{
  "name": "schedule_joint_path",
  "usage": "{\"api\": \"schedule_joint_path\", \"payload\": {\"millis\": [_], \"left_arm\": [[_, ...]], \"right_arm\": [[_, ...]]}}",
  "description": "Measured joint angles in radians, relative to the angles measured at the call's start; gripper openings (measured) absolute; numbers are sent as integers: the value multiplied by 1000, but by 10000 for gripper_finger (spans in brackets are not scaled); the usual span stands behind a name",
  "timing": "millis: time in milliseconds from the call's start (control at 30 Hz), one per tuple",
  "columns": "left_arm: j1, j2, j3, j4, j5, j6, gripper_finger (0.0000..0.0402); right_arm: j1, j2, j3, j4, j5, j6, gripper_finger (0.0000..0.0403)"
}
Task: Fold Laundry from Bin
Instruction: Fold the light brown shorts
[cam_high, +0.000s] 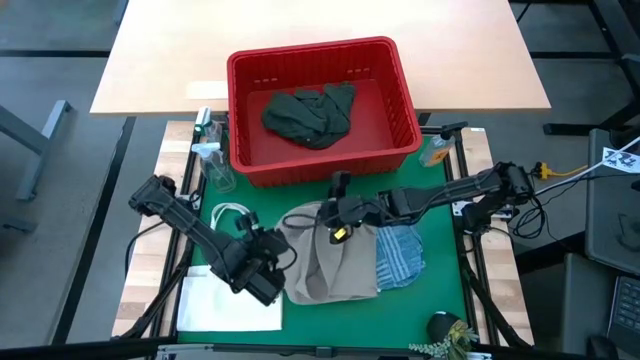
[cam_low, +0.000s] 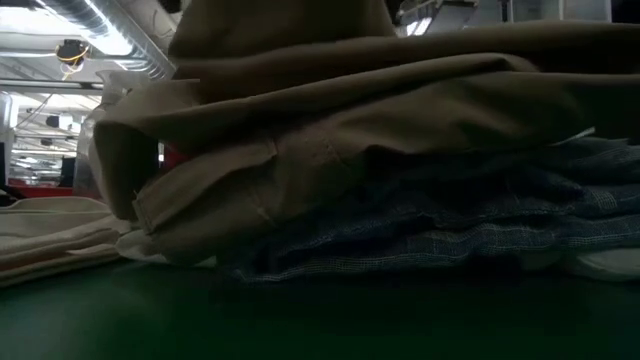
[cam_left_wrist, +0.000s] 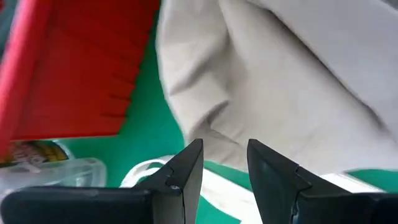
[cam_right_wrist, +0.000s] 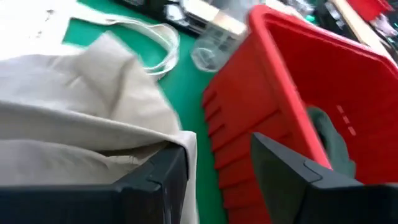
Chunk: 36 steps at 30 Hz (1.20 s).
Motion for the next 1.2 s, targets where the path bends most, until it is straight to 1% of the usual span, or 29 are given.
{"api": "schedule_joint_path", "payload": {"millis": [100, 167, 267, 367, 433, 600, 667, 767, 833, 900, 1000, 1133, 1200], "left_arm": [[-21, 2, -9, -2, 3, 12, 119], [-33, 2, -9, 2, -10, -12, 119], [-56, -14, -9, 8, -76, -118, 119], [-66, -56, -9, 6, -125, -236, 119], [-65, -77, -9, 6, -177, -319, 119], [-41, -112, -9, 22, -379, -554, 119], [-23, -111, -9, 35, -407, -626, 119], [15, -99, -9, 101, -401, -677, 119], [43, -95, -9, 157, -400, -675, 119], [75, -91, -9, 209, -380, -636, 119], [114, -89, -9, 265, -318, -573, 119], [165, -81, -9, 313, -202, -526, 119], [182, -73, -9, 324, -164, -512, 119]], "right_arm": [[-15, 2, 0, -4, 33, 38, 172], [-29, 2, 0, -5, 32, 43, 172], [-41, 2, 0, -6, 14, 47, 172], [-40, 2, 0, -6, 5, 48, 172], [-39, 2, 0, -6, 5, 49, 172], [-39, 3, 0, -6, -5, 50, 172], [-39, 3, 0, -5, -20, 50, 172], [-39, 3, 0, -5, -45, 51, 172], [-39, 3, 0, -4, -57, 51, 172], [-39, 3, 0, -3, -70, 51, 172], [-39, 3, 0, 0, -75, 50, 172], [-39, 3, 0, 22, -75, 50, 172], [-39, 3, 0, 44, -76, 50, 172]]}}
